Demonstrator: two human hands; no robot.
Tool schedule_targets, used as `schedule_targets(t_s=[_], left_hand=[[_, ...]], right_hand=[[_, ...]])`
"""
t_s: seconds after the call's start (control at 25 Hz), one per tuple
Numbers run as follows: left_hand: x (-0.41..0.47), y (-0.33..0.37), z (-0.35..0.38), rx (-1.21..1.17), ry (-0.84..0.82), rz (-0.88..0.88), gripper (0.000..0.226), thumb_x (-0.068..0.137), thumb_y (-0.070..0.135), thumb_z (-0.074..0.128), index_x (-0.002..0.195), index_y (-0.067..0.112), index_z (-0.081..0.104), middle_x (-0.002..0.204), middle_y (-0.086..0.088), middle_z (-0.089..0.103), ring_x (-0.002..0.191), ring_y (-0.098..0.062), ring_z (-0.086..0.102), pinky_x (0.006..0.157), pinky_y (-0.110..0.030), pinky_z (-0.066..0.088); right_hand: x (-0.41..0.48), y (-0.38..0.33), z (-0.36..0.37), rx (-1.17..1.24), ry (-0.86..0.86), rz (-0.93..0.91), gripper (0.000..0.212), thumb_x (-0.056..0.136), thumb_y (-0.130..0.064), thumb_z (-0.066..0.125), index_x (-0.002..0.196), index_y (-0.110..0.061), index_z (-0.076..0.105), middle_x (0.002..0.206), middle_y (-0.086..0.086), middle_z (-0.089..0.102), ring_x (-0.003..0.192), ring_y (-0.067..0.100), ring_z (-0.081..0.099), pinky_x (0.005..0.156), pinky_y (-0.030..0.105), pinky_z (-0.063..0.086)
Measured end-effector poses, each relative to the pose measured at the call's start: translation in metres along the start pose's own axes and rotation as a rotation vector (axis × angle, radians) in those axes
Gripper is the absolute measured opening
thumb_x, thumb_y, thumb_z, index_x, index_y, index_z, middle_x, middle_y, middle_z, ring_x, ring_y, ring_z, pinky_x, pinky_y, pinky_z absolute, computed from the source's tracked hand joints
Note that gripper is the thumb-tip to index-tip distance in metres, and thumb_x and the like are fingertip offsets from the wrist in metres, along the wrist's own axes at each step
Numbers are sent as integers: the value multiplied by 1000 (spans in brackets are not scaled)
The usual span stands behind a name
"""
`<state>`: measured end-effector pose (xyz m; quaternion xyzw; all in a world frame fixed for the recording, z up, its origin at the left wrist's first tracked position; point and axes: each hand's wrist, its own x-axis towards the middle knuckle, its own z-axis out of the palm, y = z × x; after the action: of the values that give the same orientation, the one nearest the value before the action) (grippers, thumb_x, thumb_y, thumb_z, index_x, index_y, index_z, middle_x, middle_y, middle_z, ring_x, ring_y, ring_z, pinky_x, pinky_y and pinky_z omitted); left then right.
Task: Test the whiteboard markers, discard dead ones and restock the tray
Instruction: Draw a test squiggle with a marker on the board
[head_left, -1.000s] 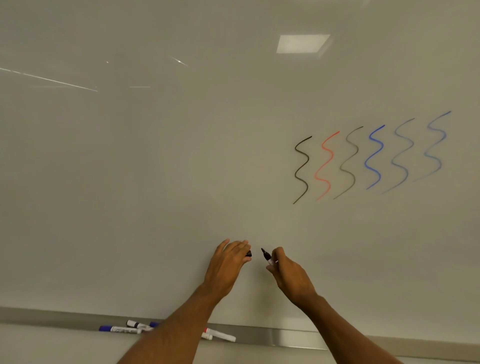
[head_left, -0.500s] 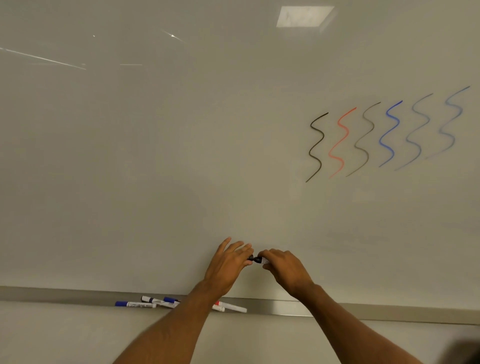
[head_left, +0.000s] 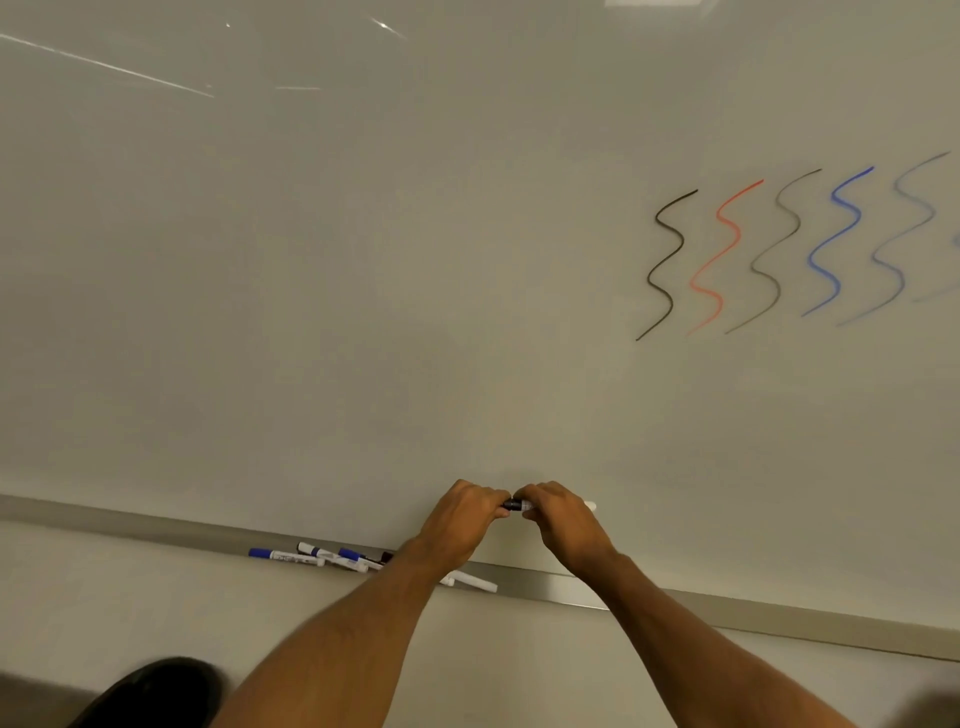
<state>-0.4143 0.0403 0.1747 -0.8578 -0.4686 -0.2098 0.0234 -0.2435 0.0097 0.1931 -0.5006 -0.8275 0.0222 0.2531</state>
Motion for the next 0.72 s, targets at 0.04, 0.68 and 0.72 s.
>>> schedule_targets(t_s=[0.04,0.68,0.72], left_hand=[[2,0,2,-10,10,1,26,98,23,51,107,5,67,92,-13,70,83,-26,64,75,-27,41],[-27,-20,61,15,-126,-125,27,96,29,50,117,19,65,98,-2,71,87,-21,65,81,-34,47],[-31,-20,67,26,-150,-161,30,98,30,49,123,20,61,106,-1,69,96,-21,63,86,-34,43]], right_hand=[[2,2,1,14,-2,3,24,93,-2,50,112,-10,62,101,9,66,96,21,56,72,18,34],[-6,52,67,100,-291,-124,34,92,-14,45,125,-20,51,105,5,63,89,24,59,72,35,49],[-7,54,74,77,-309,-107,33,92,-14,44,124,-20,50,104,5,63,89,25,59,71,36,48]])
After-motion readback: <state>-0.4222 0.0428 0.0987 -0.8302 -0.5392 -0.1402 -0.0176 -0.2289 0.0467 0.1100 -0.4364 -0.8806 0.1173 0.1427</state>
